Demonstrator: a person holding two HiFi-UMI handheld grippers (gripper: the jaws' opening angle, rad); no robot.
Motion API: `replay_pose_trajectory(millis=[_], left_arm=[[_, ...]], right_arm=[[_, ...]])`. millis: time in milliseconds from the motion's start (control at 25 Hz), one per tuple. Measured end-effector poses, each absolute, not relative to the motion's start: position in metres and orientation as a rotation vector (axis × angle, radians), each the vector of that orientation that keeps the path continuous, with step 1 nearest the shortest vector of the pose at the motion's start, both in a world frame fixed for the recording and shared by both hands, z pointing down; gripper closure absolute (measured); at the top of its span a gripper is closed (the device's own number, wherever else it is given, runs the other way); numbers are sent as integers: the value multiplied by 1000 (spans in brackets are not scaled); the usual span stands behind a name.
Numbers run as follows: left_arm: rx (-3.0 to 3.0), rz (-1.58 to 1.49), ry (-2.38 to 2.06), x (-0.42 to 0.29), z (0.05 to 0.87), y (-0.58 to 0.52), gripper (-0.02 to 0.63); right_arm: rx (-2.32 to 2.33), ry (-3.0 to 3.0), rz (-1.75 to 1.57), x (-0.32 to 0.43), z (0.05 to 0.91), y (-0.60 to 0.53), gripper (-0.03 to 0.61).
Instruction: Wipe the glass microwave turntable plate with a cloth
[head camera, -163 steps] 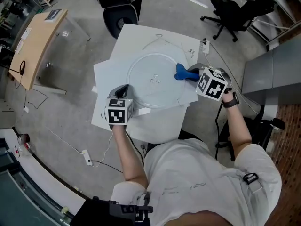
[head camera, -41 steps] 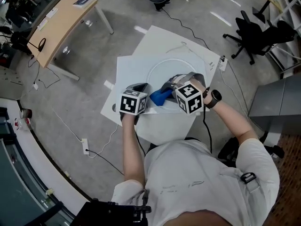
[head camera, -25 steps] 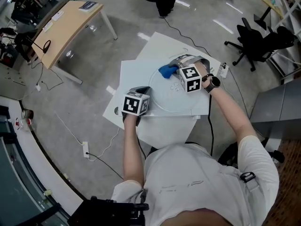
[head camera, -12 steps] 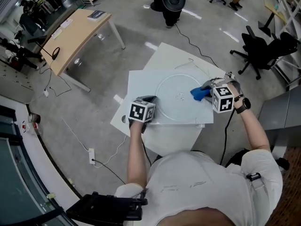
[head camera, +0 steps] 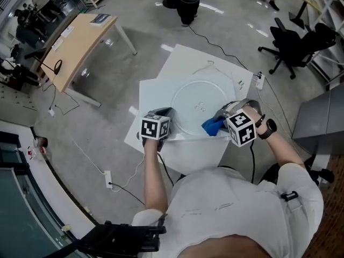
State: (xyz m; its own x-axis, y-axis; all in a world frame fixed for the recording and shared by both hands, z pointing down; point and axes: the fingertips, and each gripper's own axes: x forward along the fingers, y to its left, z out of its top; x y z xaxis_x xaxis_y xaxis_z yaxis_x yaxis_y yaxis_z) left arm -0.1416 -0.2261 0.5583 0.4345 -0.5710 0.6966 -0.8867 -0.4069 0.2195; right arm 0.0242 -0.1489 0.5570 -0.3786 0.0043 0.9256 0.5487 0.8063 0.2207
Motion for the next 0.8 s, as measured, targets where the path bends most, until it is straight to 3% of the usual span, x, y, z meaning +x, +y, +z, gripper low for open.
replay_pose_trajectory(millis=[240,480,800], left_arm=[[2113,716,-1219,-141,558,-227,614],[2114,717,-1220,-140,560,-227,614],[2119,717,-1220,-139,560,-227,614]], right_arm=[[-419,-2015,-664,-51,558,-152,500],[-140,-2129,-640,-109,561,-226,501],[150,-1982,-639,-52,562,-315,508]])
